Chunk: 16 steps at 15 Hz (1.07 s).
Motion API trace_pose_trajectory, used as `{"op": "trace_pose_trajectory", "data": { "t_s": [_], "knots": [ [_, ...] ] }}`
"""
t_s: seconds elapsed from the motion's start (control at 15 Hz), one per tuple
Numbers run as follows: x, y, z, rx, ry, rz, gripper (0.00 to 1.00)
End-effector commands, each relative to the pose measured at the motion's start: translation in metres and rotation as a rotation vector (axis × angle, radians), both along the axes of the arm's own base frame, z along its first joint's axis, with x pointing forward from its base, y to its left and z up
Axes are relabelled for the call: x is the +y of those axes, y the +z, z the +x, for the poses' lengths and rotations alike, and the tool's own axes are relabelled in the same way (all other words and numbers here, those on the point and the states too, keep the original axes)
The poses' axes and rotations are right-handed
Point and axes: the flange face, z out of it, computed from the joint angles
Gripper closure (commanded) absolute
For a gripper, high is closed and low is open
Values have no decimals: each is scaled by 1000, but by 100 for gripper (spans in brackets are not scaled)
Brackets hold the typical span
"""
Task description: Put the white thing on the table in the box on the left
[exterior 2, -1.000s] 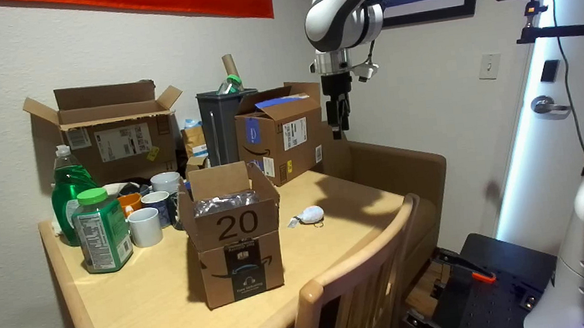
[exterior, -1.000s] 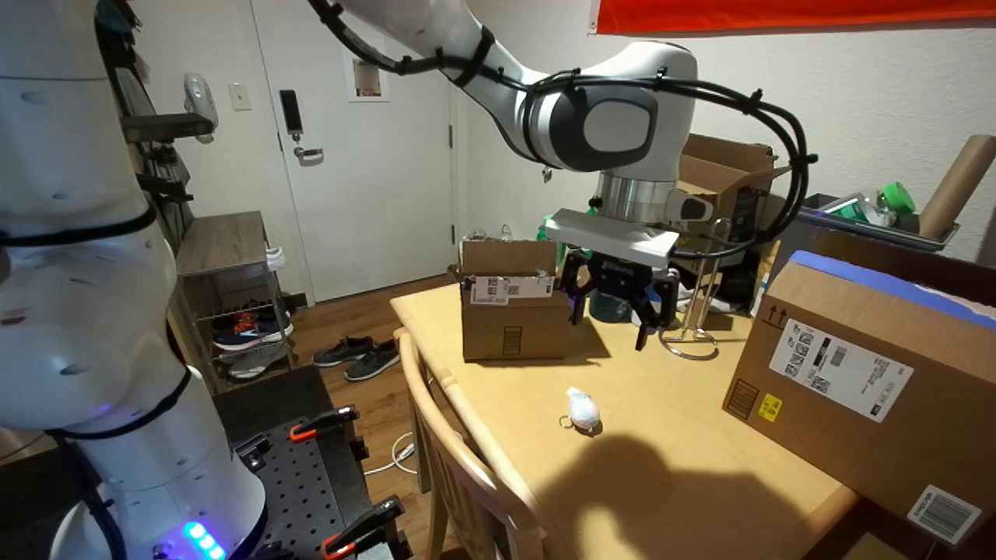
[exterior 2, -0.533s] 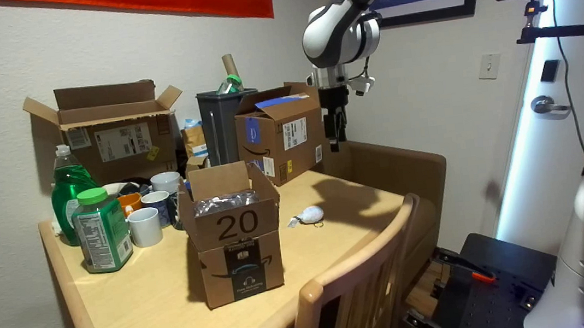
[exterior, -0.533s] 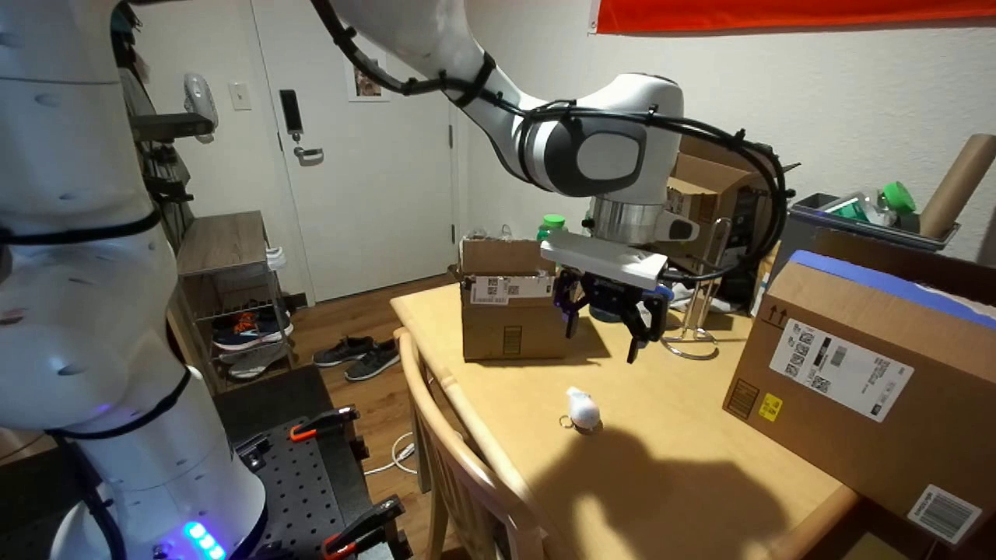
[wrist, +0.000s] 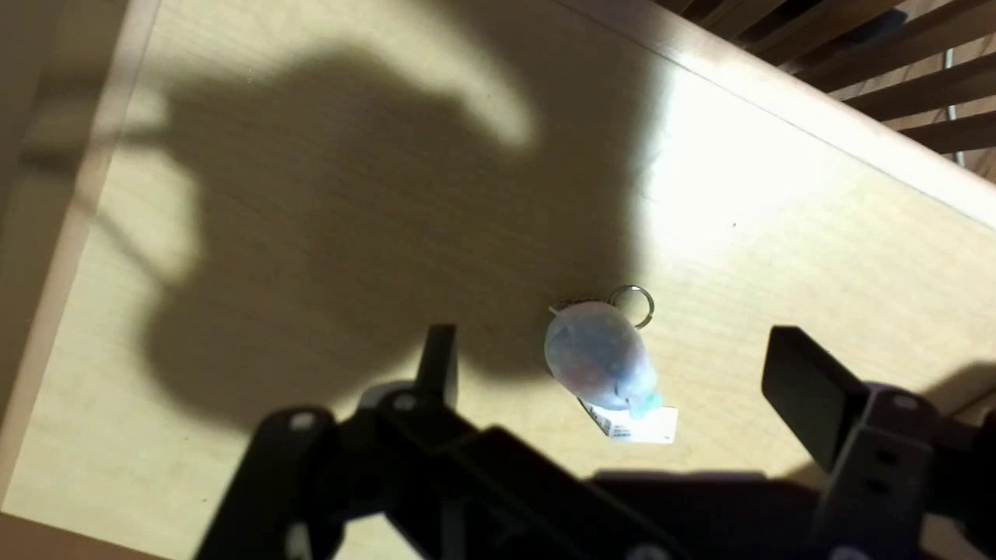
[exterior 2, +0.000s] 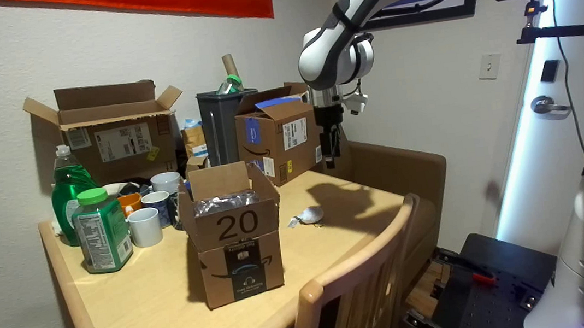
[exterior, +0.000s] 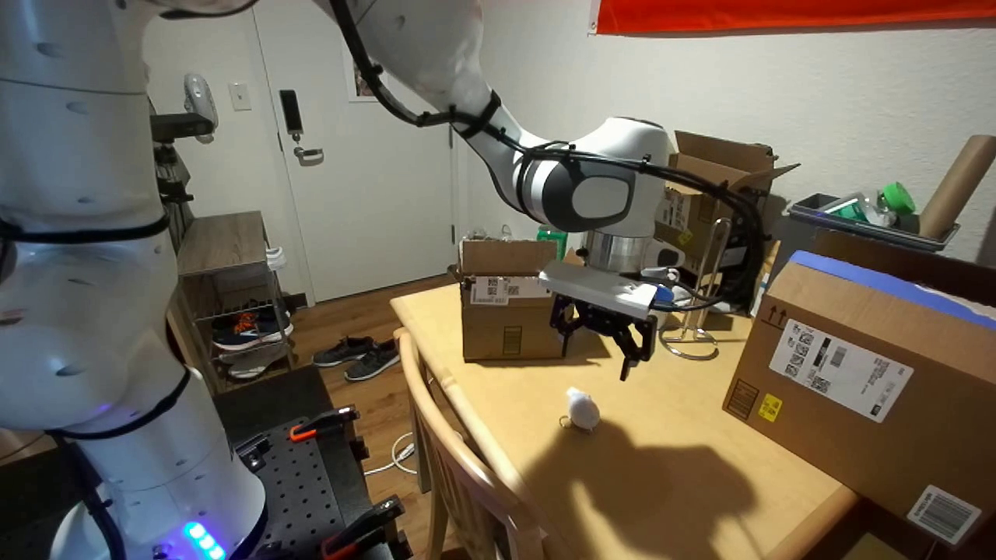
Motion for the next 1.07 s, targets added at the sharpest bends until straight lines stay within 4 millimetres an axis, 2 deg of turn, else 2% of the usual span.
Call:
{"op": "trace_pose_trajectory", "data": {
  "t_s": [0.0,0.73,1.0],
  "knots": [
    [4,-14,3,-8,41,8,0],
    [-8,-40,18,22,173,-23,0],
    [-4,-56,27,56,235,-73,0]
  ]
}}
